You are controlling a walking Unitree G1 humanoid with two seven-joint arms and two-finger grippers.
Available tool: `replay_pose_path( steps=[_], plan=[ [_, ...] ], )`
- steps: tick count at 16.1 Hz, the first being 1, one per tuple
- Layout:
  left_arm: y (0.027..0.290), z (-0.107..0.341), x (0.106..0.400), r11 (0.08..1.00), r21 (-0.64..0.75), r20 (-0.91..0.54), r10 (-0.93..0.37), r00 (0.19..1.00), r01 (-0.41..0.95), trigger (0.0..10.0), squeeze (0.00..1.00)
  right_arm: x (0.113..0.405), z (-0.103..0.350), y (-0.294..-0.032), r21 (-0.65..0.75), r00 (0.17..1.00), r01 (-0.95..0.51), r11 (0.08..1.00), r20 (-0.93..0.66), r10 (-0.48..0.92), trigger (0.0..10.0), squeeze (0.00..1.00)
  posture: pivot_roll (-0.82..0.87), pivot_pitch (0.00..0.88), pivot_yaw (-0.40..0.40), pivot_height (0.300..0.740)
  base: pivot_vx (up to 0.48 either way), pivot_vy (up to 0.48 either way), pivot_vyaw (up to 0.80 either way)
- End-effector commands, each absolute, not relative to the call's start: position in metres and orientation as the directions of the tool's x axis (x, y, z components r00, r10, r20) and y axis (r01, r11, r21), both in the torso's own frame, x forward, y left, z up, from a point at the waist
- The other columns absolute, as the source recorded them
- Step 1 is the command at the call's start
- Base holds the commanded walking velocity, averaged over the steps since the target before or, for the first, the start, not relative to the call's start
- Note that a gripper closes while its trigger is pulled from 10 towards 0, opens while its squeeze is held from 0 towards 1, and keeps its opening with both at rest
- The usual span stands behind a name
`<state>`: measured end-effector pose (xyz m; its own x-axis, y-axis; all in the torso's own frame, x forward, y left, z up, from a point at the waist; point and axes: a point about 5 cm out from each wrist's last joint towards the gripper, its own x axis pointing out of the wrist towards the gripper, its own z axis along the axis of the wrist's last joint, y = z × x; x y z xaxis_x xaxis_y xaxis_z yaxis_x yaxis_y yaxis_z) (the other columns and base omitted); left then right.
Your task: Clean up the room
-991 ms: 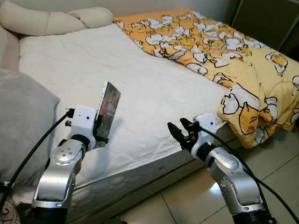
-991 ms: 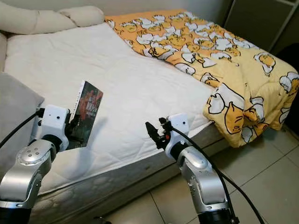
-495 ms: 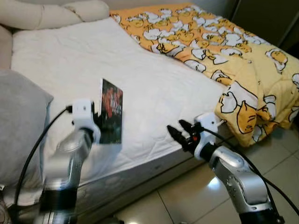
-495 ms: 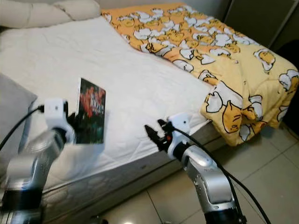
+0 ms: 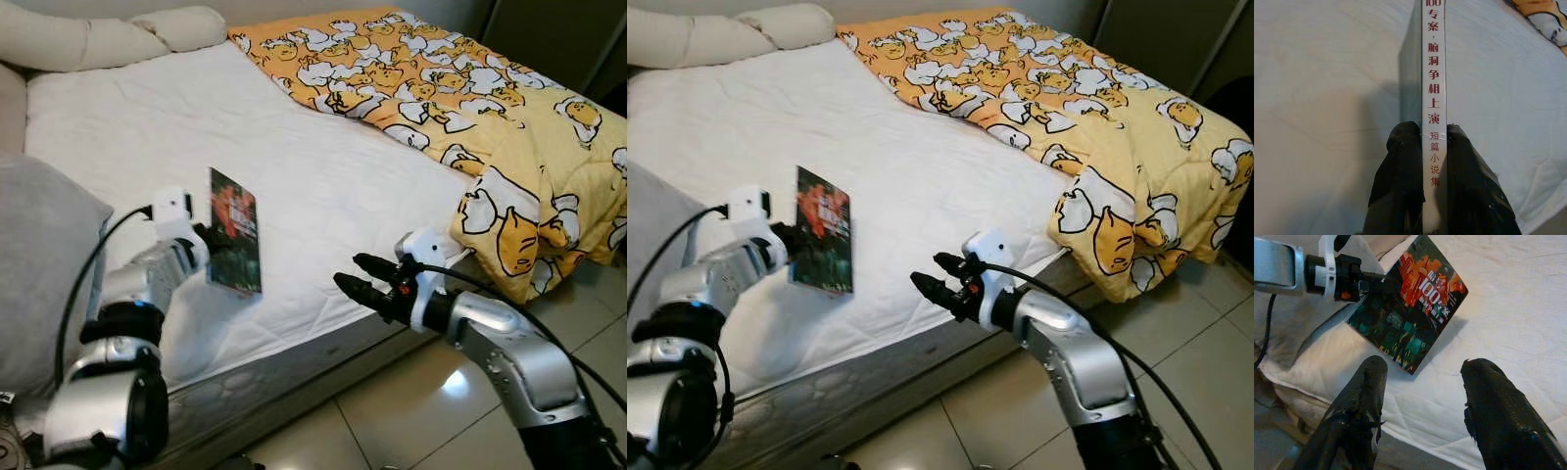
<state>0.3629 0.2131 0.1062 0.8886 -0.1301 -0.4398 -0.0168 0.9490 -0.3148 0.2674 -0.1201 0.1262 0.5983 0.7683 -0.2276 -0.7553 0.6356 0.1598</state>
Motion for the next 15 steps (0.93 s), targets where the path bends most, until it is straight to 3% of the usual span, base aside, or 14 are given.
replay_pose_path(
  steps=[1,6,15],
  plan=[
    [0.216,0.112,0.368,0.948,-0.319,-0.414,-0.13,0.901,-0.01,10.0,0.0,0.265,0.134,-0.124,0.166,0.585,-0.767,0.62,-0.214,0.782,10.0,0.0,-0.15,0.0,0.047,0.74,0.0,0.0,0.0],
    [0.226,0.103,0.368,0.947,-0.314,-0.46,-0.09,0.883,-0.067,10.0,0.0,0.248,0.135,-0.131,0.166,0.507,-0.807,0.567,-0.299,0.809,10.0,0.0,-0.19,0.056,0.053,0.74,0.0,0.0,0.0],
    [0.238,0.105,0.37,0.976,-0.168,-0.457,0.05,0.888,-0.141,10.0,0.0,0.244,0.145,-0.136,0.119,0.615,-0.732,0.671,-0.311,0.725,10.0,0.0,-0.25,0.123,0.049,0.74,0.0,0.0,0.0]
  ],
)
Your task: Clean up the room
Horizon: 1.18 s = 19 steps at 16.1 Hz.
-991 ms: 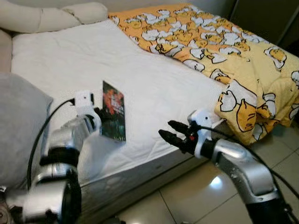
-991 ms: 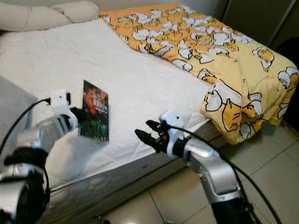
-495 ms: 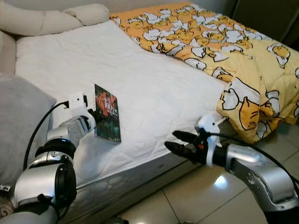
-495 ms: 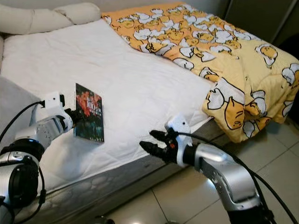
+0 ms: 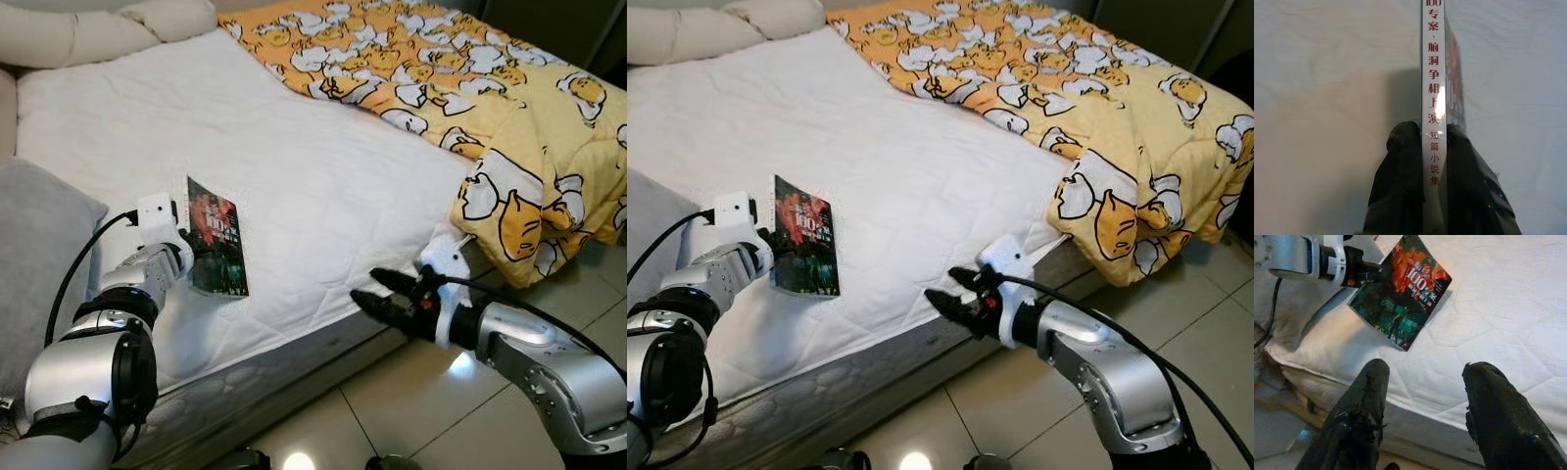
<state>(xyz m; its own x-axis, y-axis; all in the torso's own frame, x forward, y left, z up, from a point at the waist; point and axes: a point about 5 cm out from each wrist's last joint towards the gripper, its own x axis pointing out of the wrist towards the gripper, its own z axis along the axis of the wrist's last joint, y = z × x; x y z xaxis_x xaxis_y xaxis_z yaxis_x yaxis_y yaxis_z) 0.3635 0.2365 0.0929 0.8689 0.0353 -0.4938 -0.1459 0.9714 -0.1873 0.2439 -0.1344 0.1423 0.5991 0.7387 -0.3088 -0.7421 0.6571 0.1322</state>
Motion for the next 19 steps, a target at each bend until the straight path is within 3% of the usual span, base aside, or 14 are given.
replay_pose_path(
  steps=[1,4,5,7,19],
  plan=[
    [0.24,0.104,0.369,0.981,-0.134,-0.466,0.061,0.883,-0.139,10.0,0.0,0.244,0.144,-0.135,0.111,0.612,-0.733,0.671,-0.324,0.721,10.0,0.0,-0.25,0.125,0.049,0.74,0.0,0.0,0.0],
    [0.245,0.103,0.367,0.983,-0.099,-0.475,0.09,0.875,-0.155,10.0,0.0,0.242,0.145,-0.134,0.11,0.615,-0.729,0.675,-0.328,0.717,10.0,0.0,-0.26,0.146,0.047,0.74,0.0,0.0,0.0],
    [0.246,0.104,0.368,0.983,-0.099,-0.474,0.092,0.876,-0.157,10.0,0.38,0.241,0.146,-0.134,0.112,0.617,-0.727,0.678,-0.329,0.715,10.0,0.0,-0.26,0.153,0.047,0.74,0.0,0.0,0.0],
    [0.248,0.105,0.368,0.981,-0.09,-0.474,0.11,0.874,-0.172,10.0,1.0,0.24,0.145,-0.136,0.11,0.626,-0.717,0.689,-0.334,0.705,10.0,0.0,-0.26,0.163,0.049,0.74,0.0,0.0,0.0],
    [0.271,0.111,0.363,0.973,0.063,-0.453,0.227,0.862,-0.223,10.0,1.0,0.244,0.15,-0.141,0.115,0.657,-0.691,0.713,-0.31,0.687,10.0,0.0,-0.26,0.171,0.058,0.74,0.0,0.0,0.0]
  ],
)
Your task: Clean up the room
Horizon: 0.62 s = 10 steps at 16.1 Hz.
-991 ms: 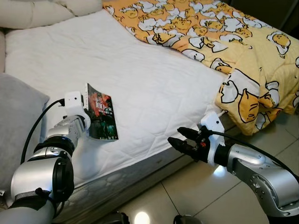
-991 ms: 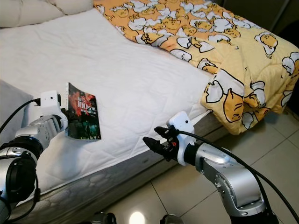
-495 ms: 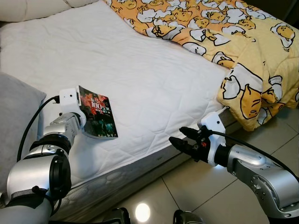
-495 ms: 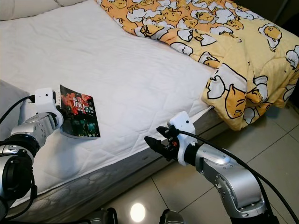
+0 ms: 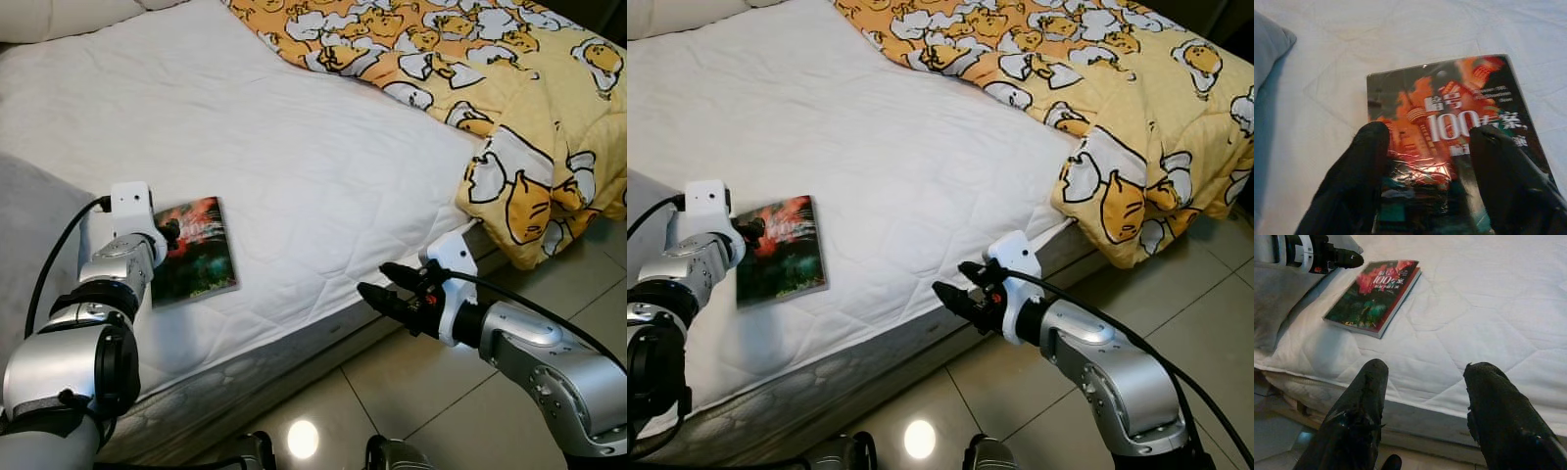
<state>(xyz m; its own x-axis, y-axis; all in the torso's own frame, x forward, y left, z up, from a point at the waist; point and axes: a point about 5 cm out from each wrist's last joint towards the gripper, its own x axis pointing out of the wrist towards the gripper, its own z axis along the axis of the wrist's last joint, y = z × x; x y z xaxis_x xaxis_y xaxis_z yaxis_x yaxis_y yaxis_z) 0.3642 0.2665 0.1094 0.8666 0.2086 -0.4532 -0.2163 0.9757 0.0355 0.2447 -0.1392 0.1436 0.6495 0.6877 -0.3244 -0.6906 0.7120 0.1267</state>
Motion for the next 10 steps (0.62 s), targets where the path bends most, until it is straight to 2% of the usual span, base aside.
replay_pose_path(
  steps=[1,3,5,6,7,8,10],
  plan=[
    [0.273,0.11,0.362,0.972,0.077,-0.453,0.231,0.861,-0.221,10.0,1.0,0.244,0.15,-0.141,0.116,0.657,-0.691,0.713,-0.31,0.687,10.0,0.0,-0.26,0.17,0.057,0.74,0.0,0.0,0.0],
    [0.277,0.11,0.361,0.973,0.108,-0.447,0.232,0.864,-0.206,10.0,1.0,0.246,0.148,-0.14,0.121,0.667,-0.683,0.72,-0.3,0.682,10.0,0.0,-0.24,0.146,0.056,0.74,0.0,0.0,0.0],
    [0.27,0.111,0.363,0.989,0.069,-0.424,0.15,0.893,-0.133,10.0,1.0,0.246,0.148,-0.142,0.134,0.703,-0.647,0.751,-0.277,0.655,10.0,0.0,-0.21,0.108,0.063,0.74,0.0,0.0,0.0],
    [0.27,0.111,0.363,0.989,0.069,-0.424,0.15,0.893,-0.133,10.0,1.0,0.246,0.148,-0.142,0.134,0.703,-0.647,0.751,-0.277,0.655,10.0,0.0,-0.21,0.108,0.063,0.74,0.0,0.0,0.0],
    [0.258,0.112,0.367,0.998,-0.003,-0.388,0.054,0.92,-0.06,10.0,1.0,0.243,0.144,-0.145,0.148,0.742,-0.599,0.787,-0.267,0.615,10.0,0.0,-0.18,0.06,0.074,0.74,0.0,0.0,0.0],
    [0.253,0.113,0.368,0.999,-0.023,-0.372,0.017,0.928,-0.028,10.0,1.0,0.241,0.142,-0.146,0.153,0.756,-0.58,0.8,-0.264,0.599,10.0,0.0,-0.18,0.06,0.074,0.74,0.0,0.0,0.0],
    [0.23,0.12,0.373,0.99,-0.095,-0.276,-0.124,0.953,0.102,10.0,1.0,0.235,0.132,-0.15,0.167,0.8,-0.505,0.847,-0.278,0.532,10.0,0.0,-0.16,0.006,0.086,0.74,0.0,0.0,0.0]
  ],
)
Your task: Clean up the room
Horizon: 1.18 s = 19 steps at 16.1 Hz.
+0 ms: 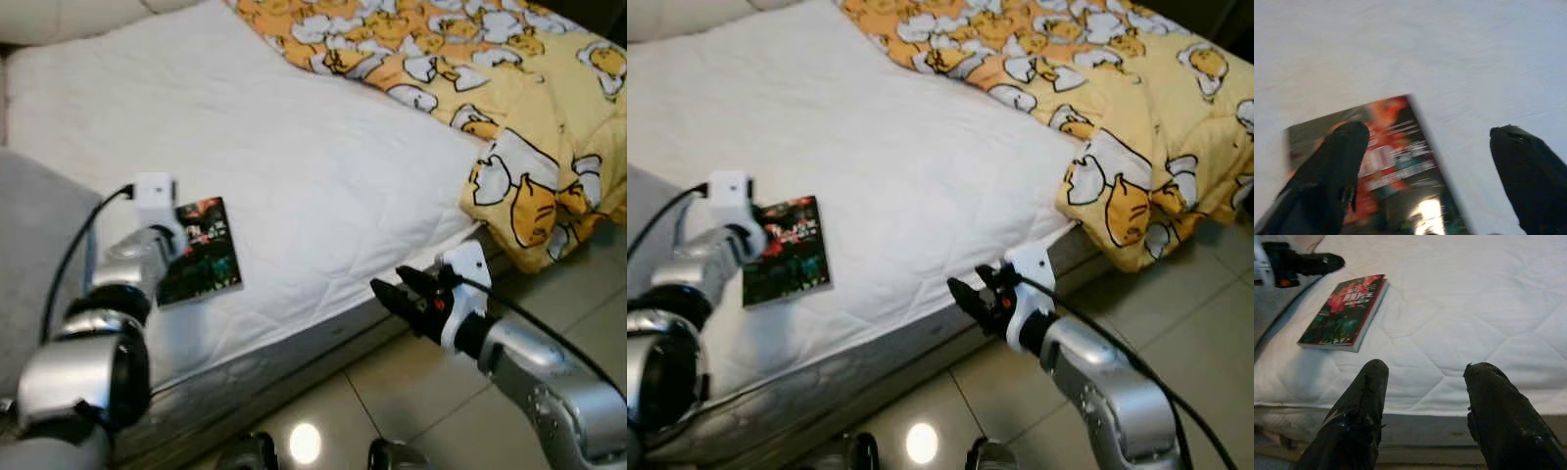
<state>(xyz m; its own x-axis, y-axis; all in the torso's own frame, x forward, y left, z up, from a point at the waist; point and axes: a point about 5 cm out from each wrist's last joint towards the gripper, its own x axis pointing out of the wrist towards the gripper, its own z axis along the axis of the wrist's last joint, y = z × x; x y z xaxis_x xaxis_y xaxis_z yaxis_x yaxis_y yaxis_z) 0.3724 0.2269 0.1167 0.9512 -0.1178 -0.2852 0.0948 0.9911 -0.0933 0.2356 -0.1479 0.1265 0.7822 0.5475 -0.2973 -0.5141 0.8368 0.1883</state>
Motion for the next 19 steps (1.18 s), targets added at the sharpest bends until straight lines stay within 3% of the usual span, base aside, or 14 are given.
replay_pose_path(
  steps=[1,3,4,5,6,13,19],
  plan=[
    [0.218,0.122,0.373,0.982,-0.124,-0.23,-0.171,0.958,0.145,10.0,1.0,0.233,0.128,-0.153,0.161,0.811,-0.484,0.86,-0.286,0.51,10.0,0.0,-0.15,0.0,0.088,0.74,0.0,0.0,0.0],
    [0.203,0.123,0.368,0.972,-0.136,-0.188,-0.216,0.958,0.193,10.0,0.8,0.231,0.125,-0.155,0.149,0.832,-0.452,0.879,-0.284,0.476,10.0,0.0,-0.14,0.0,0.084,0.74,0.0,0.0,0.0],
    [0.183,0.12,0.352,0.956,-0.113,-0.172,-0.288,0.942,0.272,10.0,0.29,0.229,0.124,-0.155,0.157,0.841,-0.44,0.884,-0.273,0.467,10.0,0.0,-0.14,0.0,0.093,0.74,0.0,0.0,0.0],
    [0.179,0.12,0.347,0.951,-0.118,-0.167,-0.303,0.938,0.286,10.0,0.29,0.229,0.124,-0.155,0.154,0.842,-0.44,0.884,-0.271,0.467,10.0,0.0,-0.14,0.0,0.097,0.74,0.0,0.0,0.0],
    [0.174,0.12,0.337,0.949,-0.111,-0.154,-0.309,0.939,0.294,10.0,0.0,0.229,0.124,-0.156,0.135,0.851,-0.432,0.892,-0.267,0.453,10.0,0.0,-0.15,0.0,0.1,0.74,0.0,0.0,0.0],
    [0.159,0.128,0.266,0.977,-0.031,-0.18,-0.211,0.961,0.209,10.0,0.0,0.227,0.119,-0.173,0.068,0.959,-0.179,0.982,-0.212,0.189,10.0,0.0,-0.1,0.0,0.064,0.74,0.0,0.0,0.0],
    [0.161,0.13,0.258,0.986,0.015,-0.186,-0.163,0.969,0.168,10.0,0.0,0.232,0.119,-0.174,0.054,0.967,-0.155,0.986,-0.197,0.163,10.0,0.0,-0.09,0.0,0.058,0.74,0.0,-0.364,0.0]
  ],
)
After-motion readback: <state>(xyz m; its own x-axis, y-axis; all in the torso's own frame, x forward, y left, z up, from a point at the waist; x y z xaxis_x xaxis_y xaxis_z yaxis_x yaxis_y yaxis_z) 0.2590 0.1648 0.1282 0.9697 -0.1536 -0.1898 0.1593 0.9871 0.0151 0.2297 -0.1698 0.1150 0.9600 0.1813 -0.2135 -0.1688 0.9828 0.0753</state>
